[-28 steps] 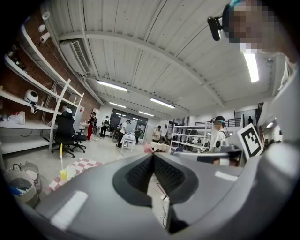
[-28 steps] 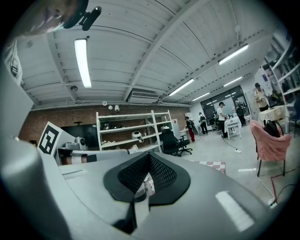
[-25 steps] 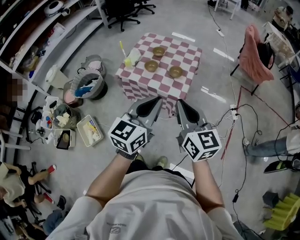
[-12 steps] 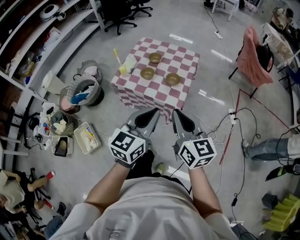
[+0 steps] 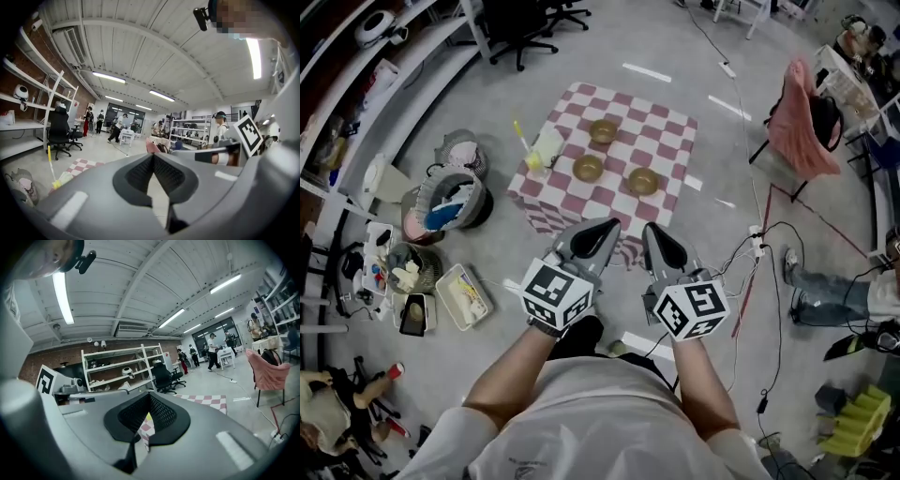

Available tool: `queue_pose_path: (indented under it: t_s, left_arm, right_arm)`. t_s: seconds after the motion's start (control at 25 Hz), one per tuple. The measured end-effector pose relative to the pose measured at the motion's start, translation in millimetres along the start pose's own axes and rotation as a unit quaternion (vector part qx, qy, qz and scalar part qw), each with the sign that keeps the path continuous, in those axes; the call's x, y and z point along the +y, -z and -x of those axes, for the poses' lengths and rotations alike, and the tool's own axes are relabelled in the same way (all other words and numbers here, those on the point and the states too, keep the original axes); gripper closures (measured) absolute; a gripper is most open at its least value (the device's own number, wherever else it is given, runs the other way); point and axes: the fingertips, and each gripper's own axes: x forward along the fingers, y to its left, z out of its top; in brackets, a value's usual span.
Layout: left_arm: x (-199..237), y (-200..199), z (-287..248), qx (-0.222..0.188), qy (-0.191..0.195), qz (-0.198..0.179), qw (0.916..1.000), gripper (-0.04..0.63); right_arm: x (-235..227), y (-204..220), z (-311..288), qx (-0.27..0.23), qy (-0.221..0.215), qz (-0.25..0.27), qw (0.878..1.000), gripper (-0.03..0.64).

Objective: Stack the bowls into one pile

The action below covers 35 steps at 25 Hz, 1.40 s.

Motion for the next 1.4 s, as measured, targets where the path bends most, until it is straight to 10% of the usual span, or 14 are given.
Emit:
queue_pose_path:
  t_s: [0.88,1.4]
  left_arm:
    - [96.5,59.6,-121.2,0.039,0.043,0.054,0.9969,0.589]
    - [123.8,147.5,-227.4,0.126,0.029,0.082,0.9882,0.589]
  right_arm:
    - [-127.5,52.0,-116.7,0.064,0.098,-0.071,0.991,0.607]
    - [-263.6,152.8,-171.2,0.192,0.113,-0.094,0.970,0.603]
